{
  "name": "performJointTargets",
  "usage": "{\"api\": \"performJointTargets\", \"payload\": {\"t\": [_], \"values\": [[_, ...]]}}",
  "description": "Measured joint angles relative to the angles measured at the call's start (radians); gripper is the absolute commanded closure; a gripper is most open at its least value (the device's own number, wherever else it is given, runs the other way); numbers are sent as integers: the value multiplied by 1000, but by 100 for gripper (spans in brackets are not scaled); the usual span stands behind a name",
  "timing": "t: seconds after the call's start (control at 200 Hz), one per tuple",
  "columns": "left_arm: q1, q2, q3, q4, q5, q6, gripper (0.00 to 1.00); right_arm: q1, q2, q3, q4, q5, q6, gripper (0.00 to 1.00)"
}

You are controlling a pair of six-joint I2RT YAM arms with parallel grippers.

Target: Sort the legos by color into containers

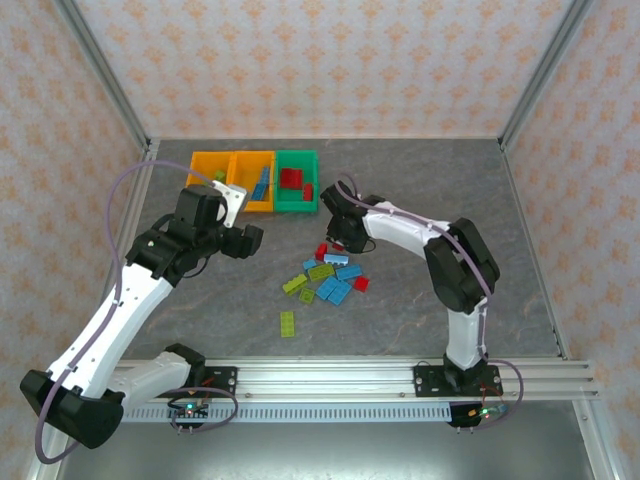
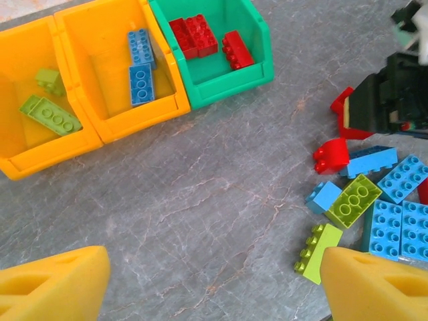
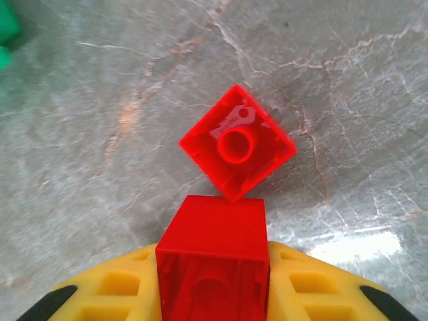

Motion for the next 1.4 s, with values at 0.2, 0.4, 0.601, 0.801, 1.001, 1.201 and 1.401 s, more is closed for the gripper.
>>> {"api": "performJointTargets", "payload": {"t": [0.2,0.4,0.601,0.801,1.001,1.201,1.401], "values": [[6,-14,-23,1,-20,5,17,55,-174,14,71,27,-148,71],[15,-23,-37,8,-48,6,17,62,-82,227,166,52,-372,71],[15,-40,-55,12,-78,6,17,35,299,674,115,124,-521,64],[15,-40,-57,21,-88,6,17,2,575,1049,-56,127,-576,41],[15,-36,-57,23,-98,6,17,-1,520,1064,-148,106,-592,40],[15,7,-50,15,-47,-12,16,4,114,666,-130,69,-592,38],[-24,94,-20,61,121,-167,13,6,-419,222,-72,39,-584,28]]}}
